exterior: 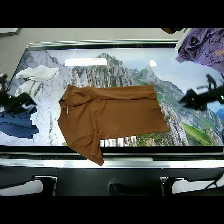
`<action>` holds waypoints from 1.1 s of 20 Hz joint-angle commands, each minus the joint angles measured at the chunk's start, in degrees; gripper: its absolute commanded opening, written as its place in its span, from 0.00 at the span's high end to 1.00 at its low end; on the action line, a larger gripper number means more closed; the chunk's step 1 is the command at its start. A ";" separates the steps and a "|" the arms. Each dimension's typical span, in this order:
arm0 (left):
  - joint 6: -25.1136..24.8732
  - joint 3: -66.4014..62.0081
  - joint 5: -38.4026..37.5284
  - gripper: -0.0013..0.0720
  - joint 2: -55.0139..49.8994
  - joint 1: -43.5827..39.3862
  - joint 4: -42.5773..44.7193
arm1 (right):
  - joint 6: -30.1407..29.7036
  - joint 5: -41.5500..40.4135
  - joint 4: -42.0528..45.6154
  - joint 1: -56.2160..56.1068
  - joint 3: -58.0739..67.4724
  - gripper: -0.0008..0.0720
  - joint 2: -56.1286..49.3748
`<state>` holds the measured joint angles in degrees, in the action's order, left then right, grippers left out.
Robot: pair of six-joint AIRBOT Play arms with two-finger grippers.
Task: Fold the clothes and pants, and hang the long-sleeved shirts on hangers.
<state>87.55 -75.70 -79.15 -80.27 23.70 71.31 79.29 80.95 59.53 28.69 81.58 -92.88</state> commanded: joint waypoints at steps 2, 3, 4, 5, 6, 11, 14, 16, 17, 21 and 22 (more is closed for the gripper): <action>-0.17 20.00 3.52 0.20 13.86 3.72 -3.19 | -6.71 -0.66 -1.64 5.97 -19.21 0.46 5.27; -0.15 22.56 3.80 0.20 14.93 3.69 -3.23 | -7.54 -1.51 -1.92 5.68 -21.53 0.46 5.20; -0.15 24.09 3.76 0.20 15.23 3.72 -3.21 | -7.98 -2.43 -2.08 5.31 -23.21 0.46 5.20; -0.15 25.09 3.69 0.20 15.23 3.72 -3.21 | -8.70 -3.32 -2.10 4.63 -24.65 0.46 5.20; -0.15 25.62 3.61 0.20 15.23 3.69 -3.23 | -9.33 -4.02 -2.05 3.89 -25.51 0.46 5.20; -0.17 25.68 3.87 0.20 15.23 3.72 -3.19 | -9.62 -9.27 -2.08 -1.14 -26.49 0.46 4.70; -0.15 25.68 3.85 0.20 15.23 3.72 -3.21 | -8.98 -8.70 -2.54 -4.07 -26.49 0.42 2.89; 0.68 25.66 4.04 0.20 15.21 3.72 -3.26 | -9.03 -9.29 -3.26 -5.55 -26.49 0.45 2.10; 3.41 25.77 3.58 0.20 15.21 3.72 -3.21 | -9.05 -9.60 -3.37 -6.10 -26.49 0.57 2.03; -6.71 33.83 7.08 0.20 16.41 4.81 -13.09 | -9.01 -9.31 -3.32 -6.10 -26.47 0.95 2.54; -9.40 37.31 8.11 0.20 16.63 4.98 -17.05 | -9.01 -9.40 -3.37 -6.10 -26.47 0.95 2.95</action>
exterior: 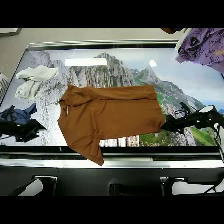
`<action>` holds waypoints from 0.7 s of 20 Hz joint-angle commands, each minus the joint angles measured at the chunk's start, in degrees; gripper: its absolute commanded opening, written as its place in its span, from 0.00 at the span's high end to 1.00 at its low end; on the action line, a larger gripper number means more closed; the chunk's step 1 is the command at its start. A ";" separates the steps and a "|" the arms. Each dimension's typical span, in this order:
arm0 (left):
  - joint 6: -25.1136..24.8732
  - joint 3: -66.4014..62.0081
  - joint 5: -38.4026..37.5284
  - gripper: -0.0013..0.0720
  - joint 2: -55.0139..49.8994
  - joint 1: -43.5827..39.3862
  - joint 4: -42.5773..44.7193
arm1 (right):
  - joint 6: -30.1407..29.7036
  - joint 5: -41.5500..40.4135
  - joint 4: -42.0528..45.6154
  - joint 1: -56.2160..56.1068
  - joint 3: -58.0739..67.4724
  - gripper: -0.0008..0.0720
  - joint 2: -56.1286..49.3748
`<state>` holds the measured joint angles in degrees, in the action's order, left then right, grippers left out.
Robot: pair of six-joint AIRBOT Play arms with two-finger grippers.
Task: Fold the clothes and pants, and hang the long-sleeved shirts on hangers.
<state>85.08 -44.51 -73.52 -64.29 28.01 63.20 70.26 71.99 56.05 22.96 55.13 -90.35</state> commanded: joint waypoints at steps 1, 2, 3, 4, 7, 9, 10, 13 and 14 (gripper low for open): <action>-8.72 9.49 3.30 0.20 0.66 0.33 -11.76 | 0.04 -0.44 0.09 -0.37 -0.02 0.95 0.85; -10.45 12.57 3.98 0.20 0.66 -0.37 -13.55 | 0.07 -0.37 0.11 -0.37 -0.02 0.95 1.29; -11.47 15.45 4.74 0.20 0.66 -1.33 -14.38 | 0.07 -0.39 0.11 -0.37 -0.04 0.95 1.79; -11.63 17.49 5.81 0.20 0.66 -2.32 -14.45 | 0.09 -0.42 0.11 -0.37 -0.04 0.95 2.27; -12.28 20.74 8.74 0.20 0.52 -5.46 -17.70 | 0.31 -0.42 0.13 -0.37 -0.02 0.95 3.41; -12.24 20.81 9.05 0.20 0.42 -7.98 -18.25 | 0.79 -0.39 0.11 -0.37 -0.04 0.95 3.93; -12.22 20.81 9.22 0.20 0.37 -9.03 -18.27 | 0.90 -0.35 0.13 -0.37 -0.02 0.95 4.11; -11.43 20.81 11.37 0.20 0.33 -11.80 -18.93 | 0.98 0.24 0.09 -0.37 -0.02 0.95 4.22; -11.13 20.81 11.80 0.20 0.15 -12.46 -19.12 | 1.01 0.39 0.09 -0.37 -0.02 0.95 4.37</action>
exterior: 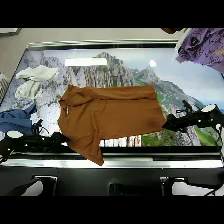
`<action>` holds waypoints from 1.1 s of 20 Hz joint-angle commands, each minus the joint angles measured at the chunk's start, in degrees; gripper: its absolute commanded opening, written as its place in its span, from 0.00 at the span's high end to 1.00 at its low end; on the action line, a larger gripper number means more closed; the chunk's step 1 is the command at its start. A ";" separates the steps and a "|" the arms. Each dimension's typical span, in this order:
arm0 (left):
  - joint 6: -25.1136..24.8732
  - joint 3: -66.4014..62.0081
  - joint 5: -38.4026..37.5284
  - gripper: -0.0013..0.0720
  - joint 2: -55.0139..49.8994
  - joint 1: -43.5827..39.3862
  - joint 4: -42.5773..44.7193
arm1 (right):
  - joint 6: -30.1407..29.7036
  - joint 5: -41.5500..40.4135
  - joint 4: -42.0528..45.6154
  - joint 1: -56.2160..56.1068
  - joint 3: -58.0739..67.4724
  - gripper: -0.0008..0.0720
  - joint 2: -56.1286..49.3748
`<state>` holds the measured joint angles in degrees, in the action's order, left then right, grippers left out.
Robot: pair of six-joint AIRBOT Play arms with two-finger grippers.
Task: Fold the clothes and pants, and hang the long-sleeved shirts on hangers.
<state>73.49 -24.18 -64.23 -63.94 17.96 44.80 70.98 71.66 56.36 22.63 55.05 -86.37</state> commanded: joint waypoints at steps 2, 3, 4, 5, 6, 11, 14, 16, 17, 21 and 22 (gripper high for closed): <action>1.09 0.48 2.56 0.29 -0.94 -3.67 -0.92 | 0.28 0.74 -0.20 -0.04 0.07 0.95 0.98; 1.09 0.48 2.58 0.29 -1.36 -4.35 -0.92 | 0.33 0.68 -0.20 -0.04 0.04 0.95 1.36; 1.07 0.48 2.58 0.33 -1.70 -4.96 -0.92 | 0.39 0.59 -0.17 -0.04 0.07 0.95 1.77; 1.07 0.50 2.58 0.54 -1.97 -5.60 -0.90 | 0.42 0.52 -0.20 -0.04 0.07 0.95 2.16; 1.05 0.50 2.75 0.69 -1.99 -6.14 -0.90 | 0.68 0.59 -0.17 -0.04 0.04 0.95 2.51; 1.07 0.15 3.96 0.96 -2.03 -7.50 -0.92 | 1.29 2.25 -1.09 -0.11 0.04 0.95 3.48; 1.05 -4.48 4.22 0.97 -1.86 -7.63 -0.87 | -1.49 0.15 -8.35 -0.66 0.90 0.95 5.44; 2.60 -12.07 4.79 0.97 -1.86 -7.63 -0.13 | 0.28 -2.43 -7.45 -4.26 6.64 0.95 6.25; 4.52 -17.68 4.79 0.97 -1.88 -7.63 1.81 | 1.46 -3.37 -4.92 -6.95 11.80 0.95 6.23; 12.68 -45.66 4.07 0.97 -1.86 -7.63 12.92 | 11.28 -8.26 14.49 -16.33 38.34 0.95 6.25; 14.29 -53.00 3.58 0.97 -1.86 -7.63 15.74 | 13.66 -8.48 18.53 -17.44 45.81 0.95 6.25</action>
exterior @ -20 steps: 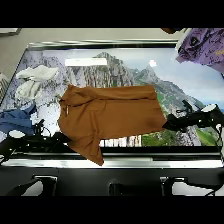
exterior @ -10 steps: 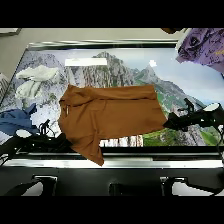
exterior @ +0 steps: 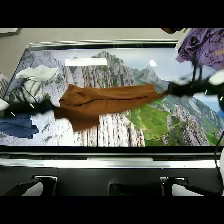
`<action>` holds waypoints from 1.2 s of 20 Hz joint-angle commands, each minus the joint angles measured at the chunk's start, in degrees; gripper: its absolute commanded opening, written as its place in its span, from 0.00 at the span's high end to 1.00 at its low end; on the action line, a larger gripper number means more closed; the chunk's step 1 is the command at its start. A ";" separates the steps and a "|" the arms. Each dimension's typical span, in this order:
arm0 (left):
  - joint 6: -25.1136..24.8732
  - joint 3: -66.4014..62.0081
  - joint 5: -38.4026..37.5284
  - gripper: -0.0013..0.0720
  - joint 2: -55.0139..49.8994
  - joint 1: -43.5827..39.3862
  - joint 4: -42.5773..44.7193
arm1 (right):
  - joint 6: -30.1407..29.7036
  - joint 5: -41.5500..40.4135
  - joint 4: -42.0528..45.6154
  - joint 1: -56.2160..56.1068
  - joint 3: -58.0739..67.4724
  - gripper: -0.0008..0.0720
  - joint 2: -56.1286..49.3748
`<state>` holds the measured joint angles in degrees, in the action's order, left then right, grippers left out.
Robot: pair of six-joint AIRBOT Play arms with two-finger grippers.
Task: Fold the clothes and pants, and hang the long-sleeved shirts on hangers.
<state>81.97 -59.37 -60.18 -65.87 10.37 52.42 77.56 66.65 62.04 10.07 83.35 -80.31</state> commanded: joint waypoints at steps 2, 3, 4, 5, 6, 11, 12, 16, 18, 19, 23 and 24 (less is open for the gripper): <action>8.39 -33.18 -2.45 0.97 0.07 -0.02 13.66 | 11.28 -2.36 17.35 -5.31 31.01 0.95 0.44; 9.25 -40.83 -4.35 0.97 0.13 -0.04 16.46 | 12.50 -1.09 19.56 -5.33 37.48 0.95 0.96; 9.97 -47.50 -6.75 0.97 0.22 -0.04 18.80 | 12.76 -0.50 20.74 -5.33 41.24 0.95 2.56; 10.56 -53.88 -9.70 0.97 0.59 -0.04 21.14 | 13.25 -1.03 21.51 -5.33 41.77 0.95 5.95; 11.58 -58.75 -12.33 0.97 1.33 -0.04 23.37 | 13.33 -0.76 22.73 -5.33 41.00 0.95 9.75; 19.17 -57.27 -15.54 0.96 14.86 -0.04 32.87 | 13.31 8.04 24.35 -5.33 37.68 0.95 26.60; 20.87 -55.45 -15.89 0.96 17.66 -0.04 34.36 | 13.31 9.92 24.46 -5.33 37.68 0.95 28.59; 24.15 -53.57 -17.00 0.97 22.56 -0.04 40.24 | 13.79 12.61 26.23 -5.33 37.68 0.95 31.34; 23.63 -53.40 -19.63 0.97 21.07 -0.07 40.26 | 13.99 13.68 26.77 -5.33 37.66 0.95 29.18; 22.29 -53.40 -21.46 0.97 19.39 -0.09 39.34 | 14.14 14.75 26.77 -5.33 37.46 0.95 27.43; 13.18 -53.40 -27.45 0.97 6.05 -0.11 31.08 | 16.33 17.66 25.27 -5.33 28.89 0.95 16.44; 10.91 -53.40 -27.76 0.97 1.27 -0.11 29.66 | 16.35 17.20 25.18 -5.51 26.14 0.95 13.11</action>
<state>99.02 -112.81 -84.29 -55.96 10.24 86.41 92.95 82.48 87.83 4.69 115.22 -60.25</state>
